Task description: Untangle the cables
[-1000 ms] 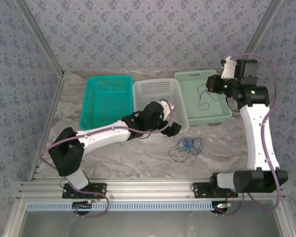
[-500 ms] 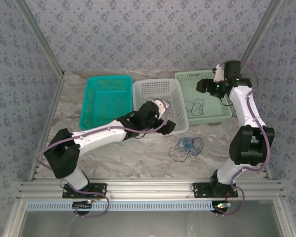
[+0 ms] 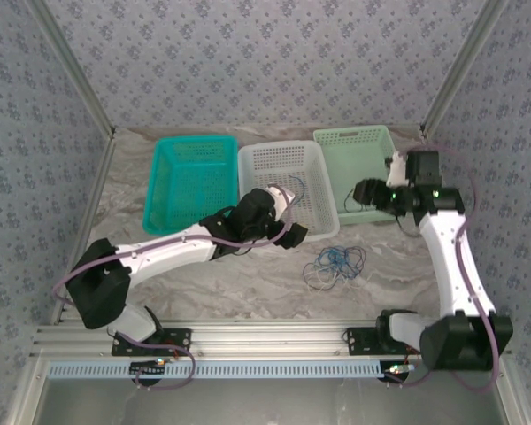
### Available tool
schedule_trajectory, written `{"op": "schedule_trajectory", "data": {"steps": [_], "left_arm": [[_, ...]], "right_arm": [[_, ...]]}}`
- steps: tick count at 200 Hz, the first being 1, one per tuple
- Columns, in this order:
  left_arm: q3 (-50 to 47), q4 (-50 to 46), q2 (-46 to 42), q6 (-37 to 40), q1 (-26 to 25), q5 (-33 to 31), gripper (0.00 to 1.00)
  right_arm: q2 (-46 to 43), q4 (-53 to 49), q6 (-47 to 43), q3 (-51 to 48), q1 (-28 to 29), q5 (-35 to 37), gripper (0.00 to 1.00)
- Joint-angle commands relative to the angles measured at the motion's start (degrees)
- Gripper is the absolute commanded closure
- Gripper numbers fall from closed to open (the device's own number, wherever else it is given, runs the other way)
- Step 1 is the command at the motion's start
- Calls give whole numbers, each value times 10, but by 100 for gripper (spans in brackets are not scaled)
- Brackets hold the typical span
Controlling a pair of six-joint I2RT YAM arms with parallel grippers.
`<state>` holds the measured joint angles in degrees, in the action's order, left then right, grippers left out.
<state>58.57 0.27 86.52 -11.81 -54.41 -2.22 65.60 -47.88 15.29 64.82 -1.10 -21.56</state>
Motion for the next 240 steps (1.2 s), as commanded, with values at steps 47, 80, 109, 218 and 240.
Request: {"op": "schedule_trajectory", "data": {"steps": [47,80,109,218,240], "left_arm": [[-35,60,-61,17,5,-12,1],[-49,71,-75,14,5,-11,0],[-50,72,-73,13,5,-11,1],[-58,81,-71,15,5,-9,1],[-55,82,-67,15,5,-5,1]], "right_arm": [[-80,-30,136,-190,121,-16,39],[-118,-9,203,-247,151,-2,42],[-114,-2,231,-279,147,17,44],[-148,57,284,-353,58,-3,50],[-150,88,311,-366,54,-15,51]]}}
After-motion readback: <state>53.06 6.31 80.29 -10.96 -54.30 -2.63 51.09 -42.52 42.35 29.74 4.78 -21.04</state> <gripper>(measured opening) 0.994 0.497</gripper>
